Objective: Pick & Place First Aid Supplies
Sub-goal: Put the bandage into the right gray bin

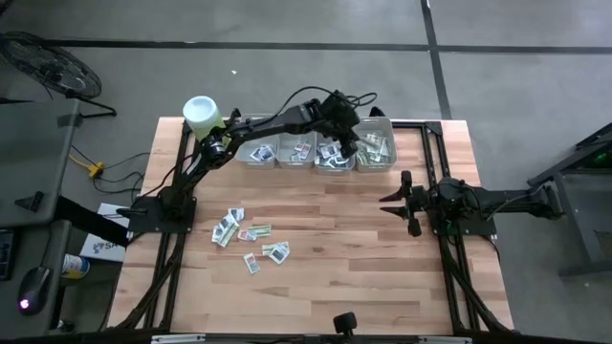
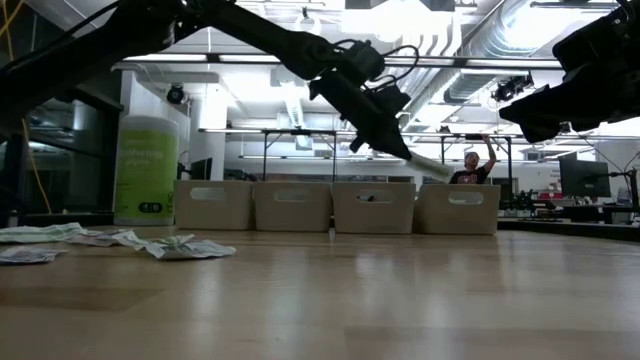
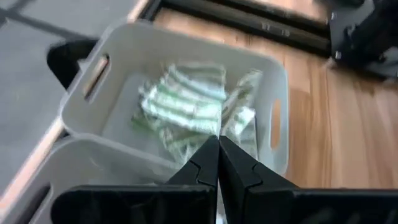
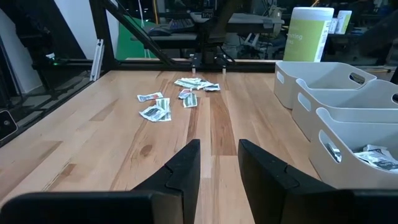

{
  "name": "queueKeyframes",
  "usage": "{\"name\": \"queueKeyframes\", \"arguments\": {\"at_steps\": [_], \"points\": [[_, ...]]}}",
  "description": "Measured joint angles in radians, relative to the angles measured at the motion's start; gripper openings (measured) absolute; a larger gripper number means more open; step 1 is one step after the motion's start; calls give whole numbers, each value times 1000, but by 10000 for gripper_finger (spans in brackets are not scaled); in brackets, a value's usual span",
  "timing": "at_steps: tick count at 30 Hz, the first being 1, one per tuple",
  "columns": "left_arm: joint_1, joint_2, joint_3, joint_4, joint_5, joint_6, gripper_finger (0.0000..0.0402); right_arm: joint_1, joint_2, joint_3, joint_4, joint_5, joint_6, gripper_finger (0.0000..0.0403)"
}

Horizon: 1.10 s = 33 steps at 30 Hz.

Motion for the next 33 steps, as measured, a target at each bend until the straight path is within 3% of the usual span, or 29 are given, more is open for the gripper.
{"name": "queueKeyframes", "arguments": {"at_steps": [13,17,22,26,33], "points": [[-35,-33,1,-62,-51,46,0,0,0,0,3,1,-12,103],[-43,-60,1,-89,-76,76,0,0,-1,0,83,18,-130,103],[-41,-74,2,-77,-78,80,0,0,-1,0,207,30,-71,103],[-41,-74,1,-87,-81,85,0,0,0,0,231,21,-180,103],[-41,-73,1,-83,-82,102,0,0,0,0,232,22,-168,103]]}}
